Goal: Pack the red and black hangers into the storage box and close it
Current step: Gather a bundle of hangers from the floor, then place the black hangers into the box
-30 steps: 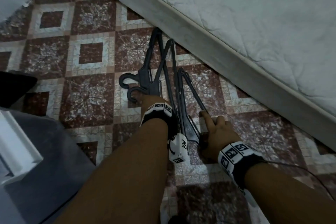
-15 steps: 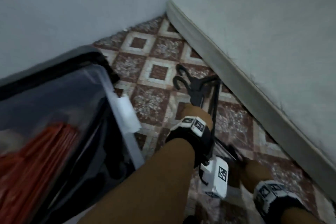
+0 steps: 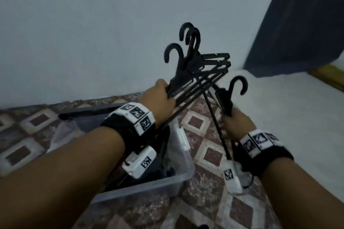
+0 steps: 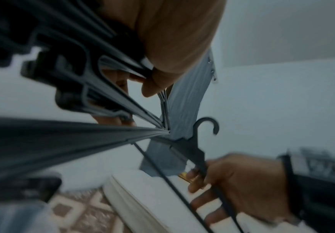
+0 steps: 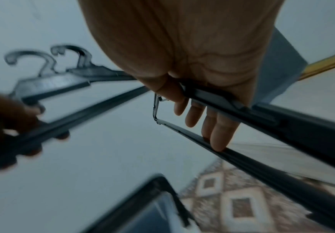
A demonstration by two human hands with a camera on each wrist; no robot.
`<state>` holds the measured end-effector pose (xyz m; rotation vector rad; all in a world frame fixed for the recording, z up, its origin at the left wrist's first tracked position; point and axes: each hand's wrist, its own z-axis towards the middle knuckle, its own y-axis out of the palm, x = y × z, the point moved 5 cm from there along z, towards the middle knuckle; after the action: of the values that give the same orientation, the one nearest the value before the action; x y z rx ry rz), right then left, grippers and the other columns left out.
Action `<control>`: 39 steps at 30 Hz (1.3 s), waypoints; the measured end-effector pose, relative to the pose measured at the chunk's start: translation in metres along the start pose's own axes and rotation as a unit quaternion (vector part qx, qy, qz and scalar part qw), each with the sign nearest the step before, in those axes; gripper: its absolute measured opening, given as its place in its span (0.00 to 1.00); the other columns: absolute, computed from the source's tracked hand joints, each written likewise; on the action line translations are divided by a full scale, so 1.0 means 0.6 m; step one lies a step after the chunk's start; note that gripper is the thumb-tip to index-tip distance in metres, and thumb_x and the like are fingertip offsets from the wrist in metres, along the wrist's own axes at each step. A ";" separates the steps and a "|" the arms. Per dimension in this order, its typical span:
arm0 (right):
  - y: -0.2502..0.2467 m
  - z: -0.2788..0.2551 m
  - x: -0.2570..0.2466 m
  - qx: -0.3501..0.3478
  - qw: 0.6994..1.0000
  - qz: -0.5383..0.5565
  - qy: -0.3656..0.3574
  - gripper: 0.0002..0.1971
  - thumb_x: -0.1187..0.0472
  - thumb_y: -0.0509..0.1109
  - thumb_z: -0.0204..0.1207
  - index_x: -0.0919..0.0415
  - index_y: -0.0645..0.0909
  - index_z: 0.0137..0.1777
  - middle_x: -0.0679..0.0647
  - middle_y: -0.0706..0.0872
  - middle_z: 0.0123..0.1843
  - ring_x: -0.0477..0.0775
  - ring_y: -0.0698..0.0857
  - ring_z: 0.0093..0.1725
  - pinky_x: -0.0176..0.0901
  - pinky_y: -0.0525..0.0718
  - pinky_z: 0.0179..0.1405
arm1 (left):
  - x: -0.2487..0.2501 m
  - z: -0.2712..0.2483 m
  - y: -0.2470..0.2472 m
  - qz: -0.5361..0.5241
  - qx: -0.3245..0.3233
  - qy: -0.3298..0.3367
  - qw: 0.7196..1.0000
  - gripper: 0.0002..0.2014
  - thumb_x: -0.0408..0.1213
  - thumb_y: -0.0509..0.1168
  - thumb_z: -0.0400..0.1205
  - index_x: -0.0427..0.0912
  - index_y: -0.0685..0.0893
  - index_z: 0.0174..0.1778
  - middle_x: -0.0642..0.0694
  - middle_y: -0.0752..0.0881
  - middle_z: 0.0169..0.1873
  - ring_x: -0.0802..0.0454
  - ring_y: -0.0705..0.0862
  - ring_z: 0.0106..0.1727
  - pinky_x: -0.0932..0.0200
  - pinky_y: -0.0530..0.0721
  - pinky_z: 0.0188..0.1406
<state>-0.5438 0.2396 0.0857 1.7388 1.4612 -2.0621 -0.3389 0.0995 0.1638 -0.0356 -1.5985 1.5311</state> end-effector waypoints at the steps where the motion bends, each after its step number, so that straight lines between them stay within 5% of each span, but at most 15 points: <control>1: 0.018 -0.009 -0.040 -0.018 0.995 0.094 -0.005 0.12 0.65 0.64 0.79 0.52 0.79 0.60 0.62 0.86 0.45 0.62 0.90 0.38 0.56 0.90 0.35 | -0.020 -0.009 -0.027 0.000 0.024 -0.004 1.000 0.13 0.44 0.63 0.82 0.44 0.70 0.59 0.45 0.78 0.42 0.43 0.76 0.40 0.56 0.71 0.40; 3: 0.072 -0.026 -0.105 -0.073 0.969 0.237 -0.003 0.12 0.72 0.63 0.80 0.54 0.79 0.54 0.62 0.86 0.42 0.52 0.88 0.27 0.47 0.88 0.27 | -0.062 -0.031 -0.065 -0.008 0.062 -0.013 0.998 0.12 0.45 0.64 0.82 0.47 0.70 0.57 0.47 0.78 0.41 0.42 0.78 0.41 0.56 0.72 0.40; 6: 0.176 -0.049 -0.171 -0.144 0.931 0.334 0.012 0.12 0.75 0.56 0.83 0.58 0.75 0.52 0.58 0.89 0.38 0.50 0.87 0.24 0.41 0.81 0.22 | -0.127 -0.064 -0.093 -0.029 0.089 -0.025 0.995 0.12 0.47 0.65 0.83 0.49 0.71 0.58 0.48 0.82 0.43 0.42 0.82 0.44 0.57 0.72 0.39; 9: 0.259 -0.058 -0.208 -0.168 0.922 0.349 0.020 0.15 0.77 0.56 0.81 0.59 0.73 0.58 0.55 0.92 0.37 0.53 0.89 0.29 0.44 0.83 0.27 | -0.187 -0.084 -0.094 -0.062 0.089 -0.040 0.993 0.20 0.46 0.66 0.83 0.52 0.74 0.71 0.48 0.86 0.53 0.45 0.84 0.52 0.59 0.75 0.44; 12: 0.324 -0.061 -0.236 -0.213 0.912 0.350 0.033 0.16 0.78 0.59 0.80 0.59 0.72 0.60 0.56 0.93 0.38 0.58 0.92 0.36 0.50 0.88 0.32 | -0.237 -0.094 -0.089 -0.075 0.113 -0.054 0.989 0.16 0.46 0.66 0.82 0.54 0.74 0.65 0.56 0.83 0.44 0.52 0.82 0.45 0.61 0.75 0.37; 16: 0.372 -0.048 -0.244 -0.211 0.924 0.316 0.042 0.18 0.74 0.66 0.79 0.68 0.76 0.69 0.63 0.88 0.50 0.63 0.90 0.47 0.62 0.91 0.51 | -0.293 -0.091 -0.087 -0.086 0.106 -0.065 0.989 0.14 0.50 0.65 0.82 0.55 0.74 0.63 0.55 0.86 0.46 0.52 0.85 0.48 0.56 0.82 0.46; 18: 0.380 -0.041 -0.243 -0.222 0.927 0.299 0.044 0.17 0.75 0.62 0.81 0.67 0.75 0.69 0.60 0.85 0.44 0.60 0.88 0.40 0.57 0.90 0.44 | -0.319 -0.084 -0.098 -0.070 0.110 -0.076 0.989 0.16 0.51 0.65 0.83 0.56 0.75 0.65 0.57 0.84 0.44 0.52 0.84 0.47 0.59 0.79 0.42; 22: 0.372 -0.018 -0.225 -0.167 0.956 0.241 0.025 0.27 0.79 0.59 0.79 0.49 0.72 0.69 0.60 0.84 0.41 0.58 0.84 0.32 0.47 0.79 0.27 | -0.358 -0.072 -0.126 -0.057 0.130 -0.100 0.985 0.18 0.51 0.65 0.83 0.55 0.74 0.68 0.61 0.80 0.38 0.58 0.78 0.38 0.69 0.70 0.31; 27: 0.377 -0.004 -0.206 -0.147 0.955 0.252 0.054 0.26 0.76 0.60 0.80 0.51 0.73 0.74 0.62 0.85 0.45 0.57 0.84 0.31 0.43 0.79 0.24 | -0.370 -0.069 -0.142 -0.074 0.179 -0.128 0.973 0.13 0.54 0.64 0.83 0.52 0.75 0.57 0.58 0.81 0.37 0.64 0.79 0.36 0.66 0.70 0.29; 31: 0.378 -0.006 -0.220 -0.143 0.945 0.293 0.030 0.33 0.80 0.59 0.78 0.45 0.76 0.74 0.55 0.84 0.43 0.53 0.86 0.33 0.45 0.82 0.31 | -0.366 -0.072 -0.136 -0.069 0.194 -0.150 0.967 0.13 0.53 0.62 0.84 0.48 0.74 0.55 0.55 0.81 0.37 0.56 0.80 0.35 0.59 0.71 0.29; 34: 0.396 -0.030 -0.240 -0.179 0.918 0.354 0.005 0.36 0.82 0.59 0.77 0.41 0.78 0.72 0.50 0.84 0.41 0.49 0.86 0.33 0.44 0.83 0.32 | -0.347 -0.076 -0.113 -0.060 0.173 -0.150 0.972 0.11 0.51 0.61 0.84 0.47 0.73 0.54 0.48 0.83 0.46 0.46 0.82 0.41 0.56 0.75 0.38; 39: 0.431 -0.080 -0.270 -0.257 0.890 0.375 -0.028 0.27 0.74 0.60 0.81 0.45 0.80 0.72 0.55 0.91 0.57 0.57 0.90 0.57 0.53 0.86 0.57 | -0.291 -0.076 -0.053 -0.089 0.086 -0.091 0.988 0.15 0.50 0.57 0.85 0.47 0.73 0.65 0.44 0.76 0.60 0.43 0.82 0.57 0.44 0.82 0.56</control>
<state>-0.2993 0.0526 0.0647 1.6232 0.9492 -1.1854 -0.1900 0.0280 0.0844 0.3432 -1.5574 1.5604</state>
